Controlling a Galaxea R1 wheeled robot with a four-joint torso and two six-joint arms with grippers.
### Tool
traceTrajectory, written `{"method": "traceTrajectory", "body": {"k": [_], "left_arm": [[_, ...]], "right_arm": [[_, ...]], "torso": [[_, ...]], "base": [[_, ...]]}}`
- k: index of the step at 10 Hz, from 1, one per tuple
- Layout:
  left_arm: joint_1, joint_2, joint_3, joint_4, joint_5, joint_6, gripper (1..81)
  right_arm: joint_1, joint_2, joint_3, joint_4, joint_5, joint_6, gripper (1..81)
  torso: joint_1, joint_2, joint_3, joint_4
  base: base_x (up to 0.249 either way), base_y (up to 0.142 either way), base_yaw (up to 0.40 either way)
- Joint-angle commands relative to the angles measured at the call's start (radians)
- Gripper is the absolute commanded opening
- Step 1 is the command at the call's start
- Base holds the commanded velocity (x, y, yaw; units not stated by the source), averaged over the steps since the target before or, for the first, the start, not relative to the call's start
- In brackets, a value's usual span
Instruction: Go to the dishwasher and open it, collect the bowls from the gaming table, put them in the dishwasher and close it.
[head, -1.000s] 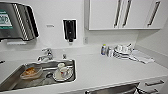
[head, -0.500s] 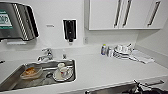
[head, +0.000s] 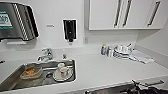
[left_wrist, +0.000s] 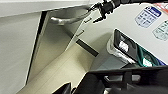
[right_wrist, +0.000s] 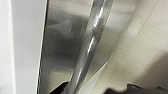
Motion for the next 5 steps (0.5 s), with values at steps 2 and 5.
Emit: {"method": "traceTrajectory", "body": {"k": [2, 5], "left_arm": [[-0.076, -0.04, 0.032, 0.007, 0.019, 0.015, 81.1], [-0.077, -0.028, 0.032, 0.007, 0.02, 0.015, 81.1]], "right_arm": [[0.113, 0.049, -0.071, 0.009, -0.024, 0.016, 81.1], [0.084, 0.128, -0.17, 0.009, -0.036, 0.016, 81.1]], "torso": [[0.0, 0.0, 0.0, 0.0], [0.0, 0.0, 0.0, 0.0]], "base": [[0.0, 0.0, 0.0], [0.0, 0.0, 0.0]]}}
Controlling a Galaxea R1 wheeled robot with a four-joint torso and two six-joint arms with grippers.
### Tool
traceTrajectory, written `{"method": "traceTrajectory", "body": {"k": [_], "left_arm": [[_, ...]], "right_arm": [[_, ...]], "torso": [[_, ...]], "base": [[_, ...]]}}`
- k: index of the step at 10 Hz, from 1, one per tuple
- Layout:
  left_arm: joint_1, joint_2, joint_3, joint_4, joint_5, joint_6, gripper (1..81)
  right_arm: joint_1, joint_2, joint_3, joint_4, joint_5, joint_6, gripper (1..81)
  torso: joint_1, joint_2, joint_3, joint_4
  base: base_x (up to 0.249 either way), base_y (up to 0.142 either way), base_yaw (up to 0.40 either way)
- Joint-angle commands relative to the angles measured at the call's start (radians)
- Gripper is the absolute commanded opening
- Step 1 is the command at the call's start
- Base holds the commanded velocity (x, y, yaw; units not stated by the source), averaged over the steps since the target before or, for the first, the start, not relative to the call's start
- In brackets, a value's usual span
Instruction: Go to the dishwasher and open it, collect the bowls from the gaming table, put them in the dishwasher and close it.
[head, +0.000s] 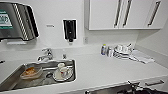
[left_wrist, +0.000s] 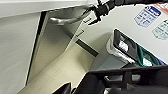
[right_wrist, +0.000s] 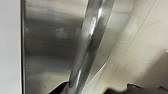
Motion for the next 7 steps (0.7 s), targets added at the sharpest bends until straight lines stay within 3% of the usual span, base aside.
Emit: {"method": "traceTrajectory", "body": {"k": [1, 2, 4, 7], "left_arm": [[-0.076, -0.035, 0.032, 0.006, 0.019, 0.007, 81.1], [-0.076, -0.035, 0.029, 0.006, 0.019, 0.007, 81.1], [-0.076, -0.027, 0.026, 0.006, 0.019, 0.007, 81.1], [-0.076, -0.012, 0.001, 0.006, 0.02, 0.009, 81.1]], "right_arm": [[0.123, 0.049, -0.073, 0.006, -0.114, 0.006, 81.1], [0.129, 0.066, -0.096, 0.004, -0.157, 0.006, 81.1], [0.138, 0.079, -0.119, 0.006, -0.167, 0.006, 81.1], [0.129, 0.076, -0.159, -0.002, -0.286, 0.007, 81.1]], "torso": [[0.0, 0.0, 0.0, 0.0], [0.0, 0.0, 0.0, 0.0], [0.0, 0.0, 0.0, 0.0], [0.0, 0.0, 0.0, 0.0]], "base": [[0.0, 0.0, 0.0], [0.0, 0.0, 0.0], [0.0, 0.0, 0.0], [0.0, 0.0, 0.0]]}}
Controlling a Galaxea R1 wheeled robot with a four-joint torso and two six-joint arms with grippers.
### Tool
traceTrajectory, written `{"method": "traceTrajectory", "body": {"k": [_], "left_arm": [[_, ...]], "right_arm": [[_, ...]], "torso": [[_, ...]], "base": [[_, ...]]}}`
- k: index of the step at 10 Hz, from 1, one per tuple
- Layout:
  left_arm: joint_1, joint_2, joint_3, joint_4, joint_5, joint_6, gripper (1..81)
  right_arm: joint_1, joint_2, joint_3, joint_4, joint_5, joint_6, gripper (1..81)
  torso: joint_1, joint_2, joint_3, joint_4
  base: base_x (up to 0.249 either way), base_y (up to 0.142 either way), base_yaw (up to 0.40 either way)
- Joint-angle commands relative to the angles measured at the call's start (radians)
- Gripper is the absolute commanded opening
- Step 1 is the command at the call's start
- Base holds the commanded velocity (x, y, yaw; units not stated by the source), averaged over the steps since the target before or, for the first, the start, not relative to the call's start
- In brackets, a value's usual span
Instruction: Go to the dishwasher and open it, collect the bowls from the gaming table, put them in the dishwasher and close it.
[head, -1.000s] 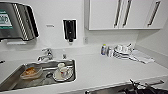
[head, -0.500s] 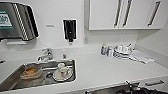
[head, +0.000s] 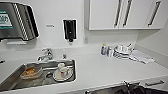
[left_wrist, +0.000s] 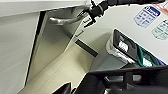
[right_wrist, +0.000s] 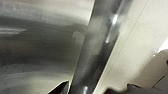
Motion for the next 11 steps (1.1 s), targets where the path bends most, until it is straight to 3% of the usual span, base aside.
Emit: {"method": "traceTrajectory", "body": {"k": [1, 6, 11], "left_arm": [[-0.076, -0.024, 0.008, 0.005, 0.018, 0.006, 81.1], [-0.076, -0.007, -0.018, -0.001, 0.018, 0.003, 81.1], [-0.076, -0.006, -0.018, -0.001, 0.018, 0.0, 81.1]], "right_arm": [[0.103, -0.052, -0.015, -0.007, -0.191, 0.002, 81.1], [0.034, -0.101, 0.01, -0.083, -0.234, 0.003, 81.1], [-0.016, -0.095, -0.001, -0.102, -0.237, 0.003, 81.1]], "torso": [[0.0, 0.0, 0.0, 0.0], [0.001, 0.0, 0.0, 0.0], [0.001, 0.0, 0.0, 0.0]], "base": [[0.0, 0.0, 0.0], [0.0, 0.0, 0.0], [0.0, 0.0, 0.0]]}}
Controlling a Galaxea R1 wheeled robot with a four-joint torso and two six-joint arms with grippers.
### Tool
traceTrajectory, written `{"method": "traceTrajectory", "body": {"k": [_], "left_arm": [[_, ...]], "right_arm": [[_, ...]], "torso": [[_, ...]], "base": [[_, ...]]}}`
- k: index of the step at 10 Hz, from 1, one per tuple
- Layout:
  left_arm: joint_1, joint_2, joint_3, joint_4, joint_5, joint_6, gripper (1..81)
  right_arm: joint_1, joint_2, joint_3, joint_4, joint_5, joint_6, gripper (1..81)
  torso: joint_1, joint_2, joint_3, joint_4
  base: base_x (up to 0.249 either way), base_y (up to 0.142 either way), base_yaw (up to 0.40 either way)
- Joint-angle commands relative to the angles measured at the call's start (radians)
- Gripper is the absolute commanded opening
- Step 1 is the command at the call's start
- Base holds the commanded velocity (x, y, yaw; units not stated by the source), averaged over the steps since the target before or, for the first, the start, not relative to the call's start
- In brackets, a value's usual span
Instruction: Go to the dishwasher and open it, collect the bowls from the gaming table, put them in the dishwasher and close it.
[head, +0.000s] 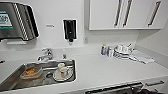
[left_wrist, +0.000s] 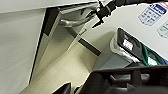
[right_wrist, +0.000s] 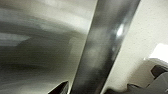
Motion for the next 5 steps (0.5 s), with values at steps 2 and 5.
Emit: {"method": "traceTrajectory", "body": {"k": [2, 5], "left_arm": [[-0.076, -0.035, 0.034, -0.003, 0.019, 0.0, 81.1], [-0.076, -0.032, 0.034, -0.009, 0.019, 0.0, 81.1]], "right_arm": [[0.034, -0.042, -0.002, -0.013, -0.222, -0.006, 81.1], [0.032, -0.041, 0.001, -0.011, -0.221, -0.005, 81.1]], "torso": [[0.0, 0.0, 0.0, 0.0], [0.0, 0.0, 0.0, 0.0]], "base": [[0.0, 0.0, 0.0], [-0.045, 0.0, 0.0]]}}
